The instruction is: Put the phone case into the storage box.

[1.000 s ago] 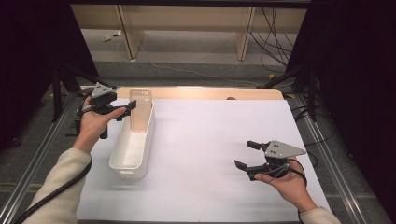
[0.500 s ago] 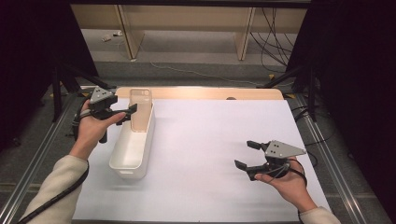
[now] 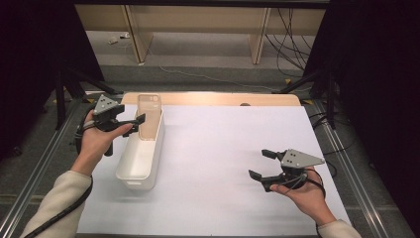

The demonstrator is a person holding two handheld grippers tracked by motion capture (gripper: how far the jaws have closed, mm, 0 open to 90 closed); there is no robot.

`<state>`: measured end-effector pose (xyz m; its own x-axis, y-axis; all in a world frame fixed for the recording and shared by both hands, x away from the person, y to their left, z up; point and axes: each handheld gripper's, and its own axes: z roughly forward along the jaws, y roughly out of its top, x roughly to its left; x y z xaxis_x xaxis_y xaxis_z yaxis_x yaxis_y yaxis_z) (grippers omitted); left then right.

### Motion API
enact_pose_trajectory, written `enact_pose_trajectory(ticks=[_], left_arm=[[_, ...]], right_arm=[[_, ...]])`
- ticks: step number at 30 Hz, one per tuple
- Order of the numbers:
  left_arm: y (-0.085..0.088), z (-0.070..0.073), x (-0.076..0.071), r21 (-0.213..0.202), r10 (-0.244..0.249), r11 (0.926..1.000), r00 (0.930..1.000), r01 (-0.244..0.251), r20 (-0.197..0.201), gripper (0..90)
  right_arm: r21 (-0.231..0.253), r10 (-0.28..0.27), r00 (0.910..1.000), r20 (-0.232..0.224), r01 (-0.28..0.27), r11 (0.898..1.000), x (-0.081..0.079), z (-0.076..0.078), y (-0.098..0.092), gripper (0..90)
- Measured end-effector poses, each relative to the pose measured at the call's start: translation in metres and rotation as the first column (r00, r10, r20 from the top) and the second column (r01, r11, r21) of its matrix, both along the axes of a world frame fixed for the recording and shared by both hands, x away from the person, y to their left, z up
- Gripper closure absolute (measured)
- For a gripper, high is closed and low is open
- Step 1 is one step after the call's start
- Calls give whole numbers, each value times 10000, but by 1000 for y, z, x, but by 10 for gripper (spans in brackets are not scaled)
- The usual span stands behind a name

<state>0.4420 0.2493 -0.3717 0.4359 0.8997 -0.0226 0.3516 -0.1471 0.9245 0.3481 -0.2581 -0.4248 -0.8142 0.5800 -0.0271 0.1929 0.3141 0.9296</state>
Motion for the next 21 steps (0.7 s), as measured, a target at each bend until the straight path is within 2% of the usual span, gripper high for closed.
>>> enact_pose_trajectory(ticks=[21], left_arm=[[-7,0,-15,122,-312,9994,9995,310,107,154]], right_arm=[[4,-26,10000,6,26,10000,0,0,0,177]])
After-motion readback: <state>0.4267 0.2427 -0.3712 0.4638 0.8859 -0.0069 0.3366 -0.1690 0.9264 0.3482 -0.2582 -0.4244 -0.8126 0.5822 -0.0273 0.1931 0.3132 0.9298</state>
